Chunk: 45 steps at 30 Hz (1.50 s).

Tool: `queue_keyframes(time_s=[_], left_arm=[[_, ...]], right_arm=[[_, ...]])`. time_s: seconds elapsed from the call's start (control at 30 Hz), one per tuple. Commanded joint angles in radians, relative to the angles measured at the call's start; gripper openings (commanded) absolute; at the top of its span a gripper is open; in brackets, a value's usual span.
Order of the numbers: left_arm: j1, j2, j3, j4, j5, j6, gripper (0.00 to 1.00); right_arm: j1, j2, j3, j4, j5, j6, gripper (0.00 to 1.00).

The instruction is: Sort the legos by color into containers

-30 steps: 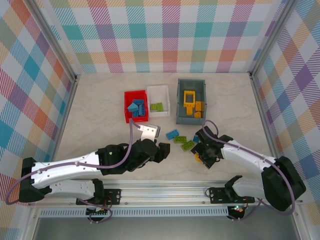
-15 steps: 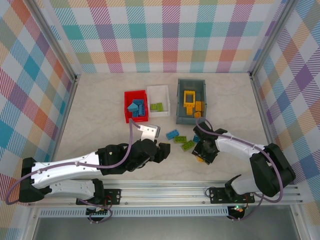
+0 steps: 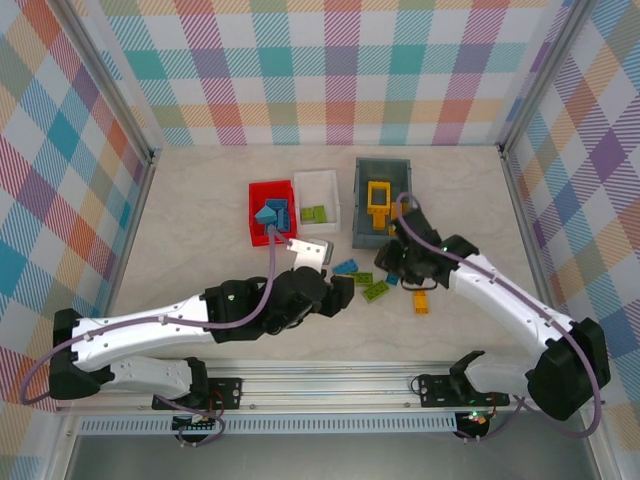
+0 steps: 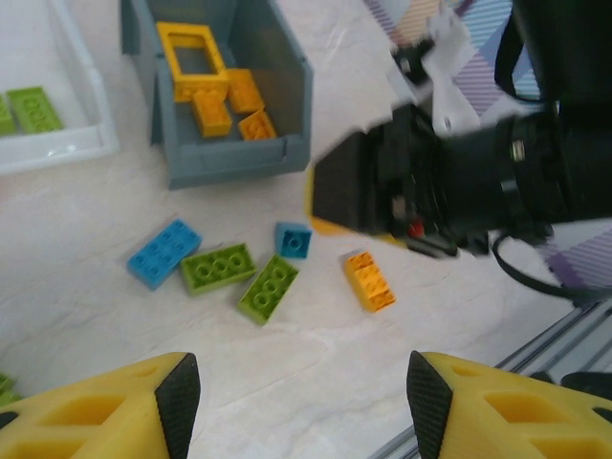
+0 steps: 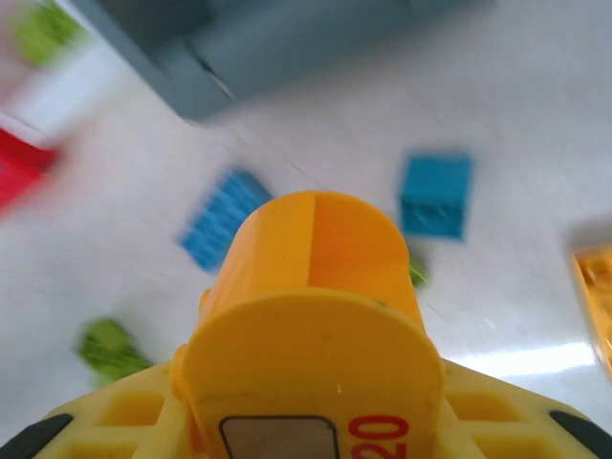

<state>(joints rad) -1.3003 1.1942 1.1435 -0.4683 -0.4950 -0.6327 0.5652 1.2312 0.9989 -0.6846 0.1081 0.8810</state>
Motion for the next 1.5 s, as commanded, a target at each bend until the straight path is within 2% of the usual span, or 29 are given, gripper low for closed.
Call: queue_keyframes(time_s=[0.0, 0.07, 0.2, 0.4, 0.53, 0.67, 0.8, 1.17, 1.33, 1.47], left_arm=[[-0.003, 0.059, 0.084, 0.015, 0.004, 0.047, 0.61], [0.003, 0.093, 0.116, 0.027, 0.011, 0.050, 0.61], [0.025, 0.157, 0.179, 0.028, 0.010, 0.036, 0.60], [0.029, 0.251, 0.285, -0.018, -0.028, 0.025, 0.59], [0.030, 0.278, 0.301, -0.020, -0.032, 0.022, 0.59], [0.029, 0.282, 0.298, -0.021, -0.028, 0.018, 0.59], [0.029, 0.268, 0.282, -0.015, -0.028, 0.017, 0.59], [0.029, 0.260, 0.262, -0.018, -0.025, 0.005, 0.59], [0.029, 0.257, 0.252, -0.014, -0.022, -0.004, 0.59], [0.026, 0.248, 0.251, -0.020, -0.029, -0.007, 0.58]], right_arm=[[-0.085, 0.076, 0.107, 0.077, -0.089, -0.238, 0.31], [-0.143, 0.147, 0.149, 0.167, -0.224, -0.335, 0.32], [-0.236, 0.332, 0.271, 0.217, -0.419, -0.454, 0.32], [-0.318, 0.506, 0.354, 0.240, -0.498, -0.473, 0.30], [-0.334, 0.594, 0.392, 0.237, -0.552, -0.469, 0.30], [-0.333, 0.653, 0.417, 0.227, -0.550, -0.463, 0.31], [-0.334, 0.687, 0.434, 0.215, -0.545, -0.459, 0.36], [-0.330, 0.677, 0.450, 0.208, -0.587, -0.468, 0.55], [-0.329, 0.643, 0.451, 0.191, -0.579, -0.473, 0.58], [-0.329, 0.608, 0.445, 0.177, -0.556, -0.479, 0.54]])
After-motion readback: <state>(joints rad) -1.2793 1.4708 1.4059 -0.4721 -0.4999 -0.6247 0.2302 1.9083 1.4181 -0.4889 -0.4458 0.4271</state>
